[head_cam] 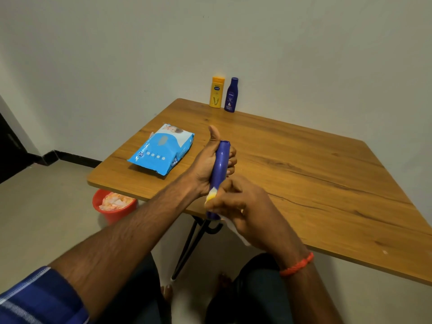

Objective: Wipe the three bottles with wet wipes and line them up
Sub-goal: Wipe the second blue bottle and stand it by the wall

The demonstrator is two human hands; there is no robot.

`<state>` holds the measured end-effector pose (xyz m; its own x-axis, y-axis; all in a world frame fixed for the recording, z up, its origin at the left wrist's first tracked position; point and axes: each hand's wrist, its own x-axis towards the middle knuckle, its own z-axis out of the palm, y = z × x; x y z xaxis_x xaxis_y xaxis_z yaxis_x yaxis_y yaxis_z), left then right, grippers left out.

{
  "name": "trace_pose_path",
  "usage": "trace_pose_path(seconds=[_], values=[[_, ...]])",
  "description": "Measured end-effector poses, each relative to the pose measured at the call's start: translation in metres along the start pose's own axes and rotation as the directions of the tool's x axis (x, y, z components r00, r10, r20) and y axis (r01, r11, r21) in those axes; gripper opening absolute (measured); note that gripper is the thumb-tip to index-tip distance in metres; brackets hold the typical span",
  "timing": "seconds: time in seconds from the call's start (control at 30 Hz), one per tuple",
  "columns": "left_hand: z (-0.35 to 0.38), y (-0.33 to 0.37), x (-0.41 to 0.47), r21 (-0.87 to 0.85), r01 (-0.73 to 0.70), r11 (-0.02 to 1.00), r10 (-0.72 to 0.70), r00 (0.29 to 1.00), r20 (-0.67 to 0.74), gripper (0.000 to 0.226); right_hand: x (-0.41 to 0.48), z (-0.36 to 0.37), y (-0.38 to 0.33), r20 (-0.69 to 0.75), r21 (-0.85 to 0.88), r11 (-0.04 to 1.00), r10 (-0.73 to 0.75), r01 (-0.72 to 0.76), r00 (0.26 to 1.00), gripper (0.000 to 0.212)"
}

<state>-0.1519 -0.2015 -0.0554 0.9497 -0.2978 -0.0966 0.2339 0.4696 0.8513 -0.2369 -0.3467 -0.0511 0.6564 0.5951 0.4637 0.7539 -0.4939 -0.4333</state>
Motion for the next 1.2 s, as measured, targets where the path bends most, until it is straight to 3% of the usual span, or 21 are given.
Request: trace_pose_path(seconds=[0.17, 0.27, 0.33, 0.4, 0.47, 0.5, 0.6, 0.73, 0.9, 0.97, 1.07, 1.13, 1.2], values=[[-0.007, -0.002, 0.004, -0.006, 0.015, 1.000, -0.015, 0.999, -0.035, 0.068, -0.026, 0.000, 0.012, 0.149, 0.176, 0.975, 0.106, -0.132, 0.983, 0.019], [-0.010, -0.002, 0.004, -0.071, 0.011, 0.997, -0.015, 0.999, -0.050, 0.062, -0.035, -0.009, 0.024, 0.057, 0.313, 0.912, 0.260, -0.264, 0.964, 0.021], [-0.012, -0.003, 0.004, -0.118, 0.009, 0.993, -0.015, 0.999, -0.052, 0.059, -0.039, -0.016, 0.030, -0.107, 0.553, 0.790, 0.382, -0.264, 0.918, 0.019], [-0.012, -0.004, 0.003, -0.152, -0.012, 0.988, 0.006, 0.999, -0.037, 0.060, -0.041, -0.020, 0.032, -0.194, 0.810, 0.570, 0.475, -0.133, 0.858, 0.034], [-0.012, -0.005, 0.001, -0.185, -0.016, 0.983, 0.015, 1.000, -0.005, 0.062, -0.041, -0.019, 0.033, -0.187, 0.923, 0.384, 0.532, -0.038, 0.826, 0.051], [-0.010, -0.005, 0.000, -0.194, -0.013, 0.981, 0.015, 1.000, 0.008, 0.063, -0.039, -0.017, 0.033, -0.200, 0.931, 0.364, 0.558, -0.021, 0.806, 0.053], [-0.008, -0.005, -0.003, -0.180, -0.019, 0.983, 0.028, 0.999, 0.043, 0.065, -0.035, -0.003, 0.033, -0.290, 0.881, 0.470, 0.635, -0.059, 0.716, 0.043], [-0.003, -0.007, -0.009, -0.023, -0.114, 0.993, 0.115, 0.992, 0.054, 0.069, -0.031, 0.011, 0.024, -0.361, 0.797, 0.592, 0.621, -0.115, 0.696, 0.020], [-0.001, -0.012, -0.018, 0.142, -0.234, 0.962, 0.216, 0.967, 0.134, 0.067, -0.021, 0.010, 0.014, -0.456, 0.722, 0.679, 0.609, -0.129, 0.649, 0.017], [-0.003, -0.014, -0.019, 0.250, -0.303, 0.920, 0.275, 0.951, 0.140, 0.053, -0.016, 0.005, 0.012, -0.487, 0.712, 0.693, 0.606, -0.116, 0.629, 0.016], [0.001, -0.014, -0.020, 0.351, -0.429, 0.832, 0.367, 0.901, 0.229, 0.051, -0.011, -0.005, 0.013, -0.552, 0.641, 0.761, 0.544, -0.095, 0.632, 0.027], [0.007, -0.012, -0.023, 0.372, -0.548, 0.749, 0.436, 0.831, 0.345, 0.068, -0.007, -0.011, 0.013, -0.594, 0.557, 0.826, 0.472, -0.091, 0.651, 0.029], [0.012, -0.010, -0.022, 0.363, -0.579, 0.730, 0.435, 0.803, 0.407, 0.085, -0.002, -0.016, 0.011, -0.618, 0.497, 0.861, 0.437, -0.105, 0.654, 0.029]])
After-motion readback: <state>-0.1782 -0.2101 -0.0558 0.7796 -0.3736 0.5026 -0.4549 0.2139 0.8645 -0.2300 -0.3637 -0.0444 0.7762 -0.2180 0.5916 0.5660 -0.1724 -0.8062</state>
